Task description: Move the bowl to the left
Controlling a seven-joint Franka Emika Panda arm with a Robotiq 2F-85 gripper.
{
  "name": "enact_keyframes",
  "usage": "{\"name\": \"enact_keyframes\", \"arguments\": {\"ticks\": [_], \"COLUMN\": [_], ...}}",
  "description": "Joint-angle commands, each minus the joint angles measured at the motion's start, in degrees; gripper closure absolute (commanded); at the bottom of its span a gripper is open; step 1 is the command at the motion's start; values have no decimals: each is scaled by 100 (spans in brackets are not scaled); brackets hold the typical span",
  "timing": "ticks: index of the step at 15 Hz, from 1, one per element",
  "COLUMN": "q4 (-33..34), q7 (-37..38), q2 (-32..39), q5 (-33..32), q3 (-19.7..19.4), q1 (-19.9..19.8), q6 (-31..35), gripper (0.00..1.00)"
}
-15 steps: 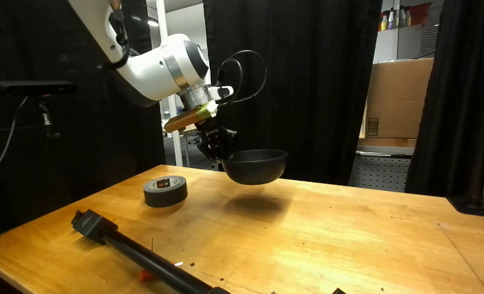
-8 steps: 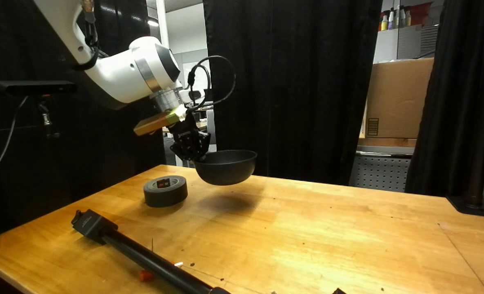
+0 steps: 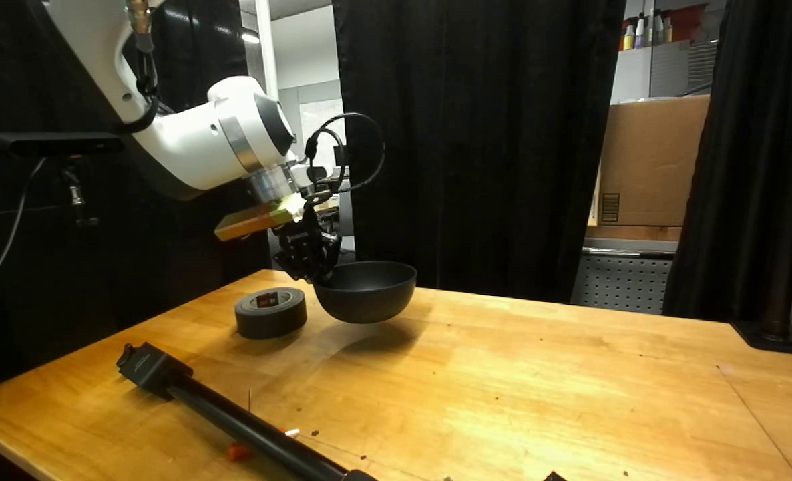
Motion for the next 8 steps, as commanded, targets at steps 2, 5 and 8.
{"name": "enact_keyframes", "arguments": {"ticks": [2, 5, 8], "q4": [-128, -126, -112], "q7": [-255, -321, -347], "q2": [-44, -22, 94], "q5": [40, 79, 86], "q3": [-47, -60, -101], "q1": [-94, -112, -146], "q6": [249, 263, 378], "gripper": [98, 98, 98]}}
